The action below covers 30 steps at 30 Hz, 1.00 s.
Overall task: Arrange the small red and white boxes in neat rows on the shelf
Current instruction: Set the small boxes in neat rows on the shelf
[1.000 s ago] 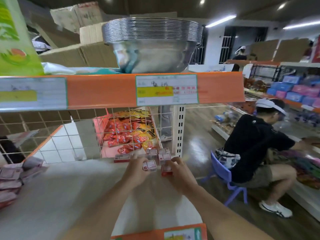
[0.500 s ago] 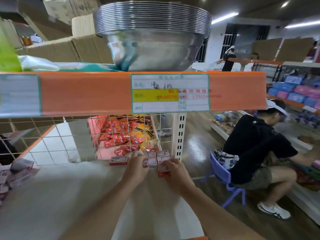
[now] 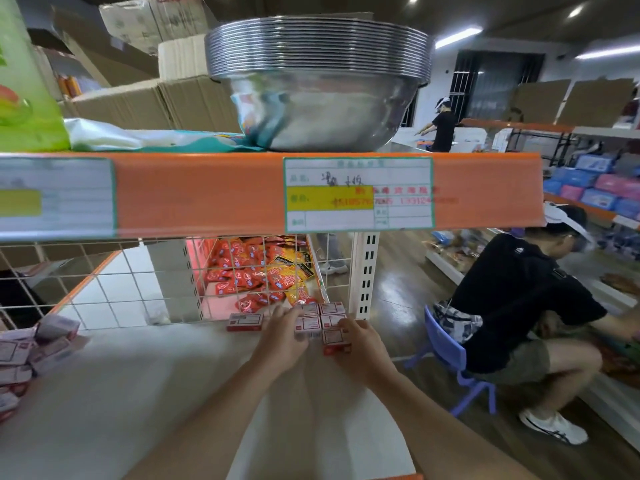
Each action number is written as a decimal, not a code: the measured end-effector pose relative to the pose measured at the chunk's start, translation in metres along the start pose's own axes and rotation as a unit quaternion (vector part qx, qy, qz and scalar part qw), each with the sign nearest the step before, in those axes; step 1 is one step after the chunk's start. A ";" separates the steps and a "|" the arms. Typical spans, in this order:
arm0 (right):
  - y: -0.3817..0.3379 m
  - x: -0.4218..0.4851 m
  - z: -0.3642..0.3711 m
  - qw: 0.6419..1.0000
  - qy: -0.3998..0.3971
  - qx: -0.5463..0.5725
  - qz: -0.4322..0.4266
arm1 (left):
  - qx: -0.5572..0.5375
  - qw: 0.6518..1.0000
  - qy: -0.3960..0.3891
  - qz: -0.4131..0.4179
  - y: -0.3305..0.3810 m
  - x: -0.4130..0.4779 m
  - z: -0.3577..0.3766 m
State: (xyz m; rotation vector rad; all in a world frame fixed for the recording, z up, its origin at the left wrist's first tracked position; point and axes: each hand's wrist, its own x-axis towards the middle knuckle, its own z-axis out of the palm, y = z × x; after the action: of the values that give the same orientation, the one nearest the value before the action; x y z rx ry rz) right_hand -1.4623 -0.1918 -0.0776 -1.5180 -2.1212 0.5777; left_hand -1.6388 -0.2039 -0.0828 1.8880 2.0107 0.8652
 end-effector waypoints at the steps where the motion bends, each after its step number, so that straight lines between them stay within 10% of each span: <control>1: -0.001 -0.001 -0.002 1.000 -0.010 -0.005 0.000 | -0.003 1.000 -0.003 0.004 0.000 -0.002 -0.003; 11: -0.043 -0.016 -0.020 0.954 -0.023 -0.277 -0.112 | 0.226 0.972 -0.062 -0.008 -0.003 -0.047 -0.072; 30: -0.263 -0.048 0.129 0.903 -0.231 -0.177 -0.315 | 0.216 0.924 0.052 -0.311 -0.144 -0.243 -0.259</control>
State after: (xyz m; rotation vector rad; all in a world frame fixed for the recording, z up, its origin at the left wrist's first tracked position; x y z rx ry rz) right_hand -1.7241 -0.3258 -0.0339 -0.7805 -3.0230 0.3366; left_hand -1.8703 -0.5014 -0.0116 1.2198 2.8017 0.3692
